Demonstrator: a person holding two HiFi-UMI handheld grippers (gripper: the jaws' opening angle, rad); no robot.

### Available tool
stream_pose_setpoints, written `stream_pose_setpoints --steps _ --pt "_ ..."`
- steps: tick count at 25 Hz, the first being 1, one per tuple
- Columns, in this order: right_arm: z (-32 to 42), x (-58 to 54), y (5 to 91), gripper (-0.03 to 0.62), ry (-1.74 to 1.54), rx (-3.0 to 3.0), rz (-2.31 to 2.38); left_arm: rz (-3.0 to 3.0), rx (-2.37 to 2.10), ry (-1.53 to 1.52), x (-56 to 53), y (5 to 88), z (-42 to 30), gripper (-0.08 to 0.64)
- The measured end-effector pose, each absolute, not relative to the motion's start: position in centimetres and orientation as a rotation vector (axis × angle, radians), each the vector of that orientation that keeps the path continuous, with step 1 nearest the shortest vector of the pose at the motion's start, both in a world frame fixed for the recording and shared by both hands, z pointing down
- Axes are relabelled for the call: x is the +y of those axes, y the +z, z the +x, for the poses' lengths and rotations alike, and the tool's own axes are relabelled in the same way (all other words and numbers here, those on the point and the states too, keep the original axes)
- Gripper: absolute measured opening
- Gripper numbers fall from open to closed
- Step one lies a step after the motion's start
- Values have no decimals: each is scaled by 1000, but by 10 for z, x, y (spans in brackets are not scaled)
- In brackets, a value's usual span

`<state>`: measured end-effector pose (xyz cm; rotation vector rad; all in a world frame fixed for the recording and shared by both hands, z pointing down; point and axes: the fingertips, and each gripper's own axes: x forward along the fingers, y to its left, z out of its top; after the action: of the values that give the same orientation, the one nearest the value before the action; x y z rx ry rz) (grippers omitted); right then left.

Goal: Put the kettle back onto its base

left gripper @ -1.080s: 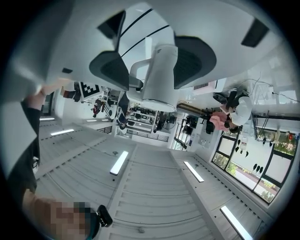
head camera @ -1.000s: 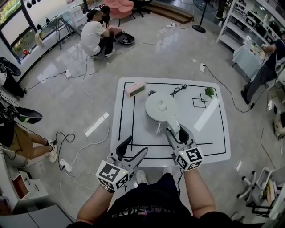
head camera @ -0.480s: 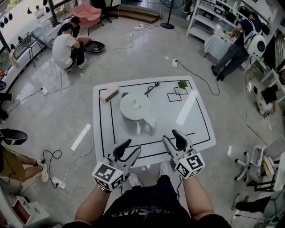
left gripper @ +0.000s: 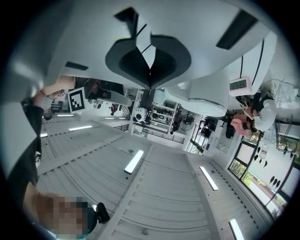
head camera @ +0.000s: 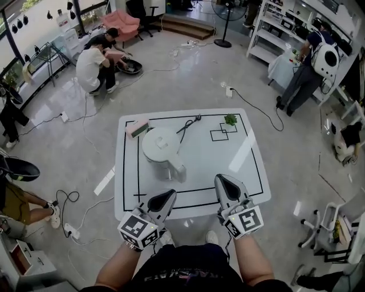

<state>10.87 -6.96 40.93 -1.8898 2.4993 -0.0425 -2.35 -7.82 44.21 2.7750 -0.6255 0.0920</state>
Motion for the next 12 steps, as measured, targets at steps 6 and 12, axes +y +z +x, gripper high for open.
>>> stream_pose_setpoints --steps 6,12 --pt "137 -62 413 2 -69 2668 -1687 2752 -795 95 -55 437 26 5" --pt "170 -41 426 2 -125 2794 -1508 2687 -1007 66 -21 436 67 5"
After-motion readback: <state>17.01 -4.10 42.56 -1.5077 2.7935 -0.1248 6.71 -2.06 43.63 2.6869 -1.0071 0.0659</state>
